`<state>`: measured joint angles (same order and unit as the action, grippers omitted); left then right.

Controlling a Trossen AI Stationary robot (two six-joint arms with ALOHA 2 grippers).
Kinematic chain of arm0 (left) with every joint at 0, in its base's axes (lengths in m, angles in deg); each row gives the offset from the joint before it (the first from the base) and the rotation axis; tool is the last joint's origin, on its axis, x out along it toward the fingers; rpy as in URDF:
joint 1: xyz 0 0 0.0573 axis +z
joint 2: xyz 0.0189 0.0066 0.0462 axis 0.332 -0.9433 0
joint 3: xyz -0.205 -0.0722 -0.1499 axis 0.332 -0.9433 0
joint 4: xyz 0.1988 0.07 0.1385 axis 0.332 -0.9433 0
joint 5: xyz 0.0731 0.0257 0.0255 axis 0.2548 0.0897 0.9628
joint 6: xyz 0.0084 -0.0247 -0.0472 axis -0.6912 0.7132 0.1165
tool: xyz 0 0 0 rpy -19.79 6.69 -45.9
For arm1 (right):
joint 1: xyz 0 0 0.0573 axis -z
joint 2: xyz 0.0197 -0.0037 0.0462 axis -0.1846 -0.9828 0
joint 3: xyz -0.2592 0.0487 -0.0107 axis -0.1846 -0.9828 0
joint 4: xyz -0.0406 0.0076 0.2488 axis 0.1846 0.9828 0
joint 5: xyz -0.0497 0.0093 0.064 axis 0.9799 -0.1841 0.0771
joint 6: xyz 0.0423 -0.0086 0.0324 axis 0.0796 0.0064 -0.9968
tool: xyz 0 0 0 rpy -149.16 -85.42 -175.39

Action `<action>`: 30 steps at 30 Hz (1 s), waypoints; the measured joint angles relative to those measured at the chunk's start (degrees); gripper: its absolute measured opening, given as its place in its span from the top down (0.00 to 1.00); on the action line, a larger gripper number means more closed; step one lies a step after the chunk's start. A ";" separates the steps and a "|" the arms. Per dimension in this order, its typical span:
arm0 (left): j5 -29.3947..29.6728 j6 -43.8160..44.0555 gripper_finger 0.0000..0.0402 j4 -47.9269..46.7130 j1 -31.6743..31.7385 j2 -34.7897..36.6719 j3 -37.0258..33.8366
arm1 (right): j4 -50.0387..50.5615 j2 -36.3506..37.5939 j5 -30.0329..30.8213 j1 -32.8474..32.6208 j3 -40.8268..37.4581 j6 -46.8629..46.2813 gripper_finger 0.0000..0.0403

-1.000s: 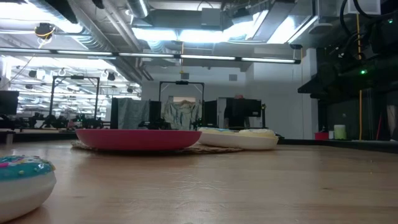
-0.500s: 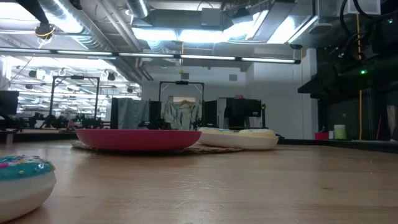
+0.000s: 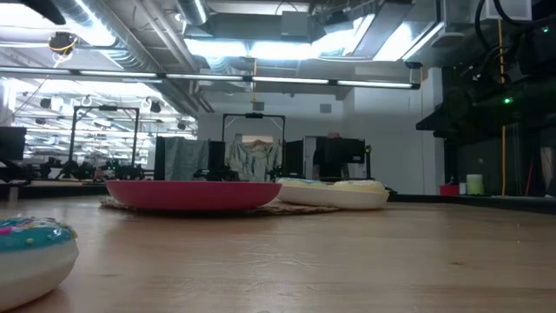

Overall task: Pick & Place donuts
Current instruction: Put the small light blue donut on the pink plate

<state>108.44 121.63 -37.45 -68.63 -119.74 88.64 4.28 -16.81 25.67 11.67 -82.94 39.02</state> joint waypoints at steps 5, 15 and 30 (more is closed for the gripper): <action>-0.70 -4.73 0.32 15.02 -0.26 -0.04 -5.64 | 0.02 0.00 0.00 0.00 -0.02 0.00 0.07; -1.68 -13.75 0.32 47.19 -0.17 -0.06 -19.64 | 0.00 -0.02 0.00 0.01 0.00 0.00 0.07; -7.13 -12.50 0.32 71.52 -0.14 -12.39 -24.49 | 0.01 -0.02 0.00 0.00 0.00 0.00 0.07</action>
<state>101.30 109.13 34.06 -68.77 -132.13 64.15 4.29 -16.83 25.67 11.67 -82.94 39.02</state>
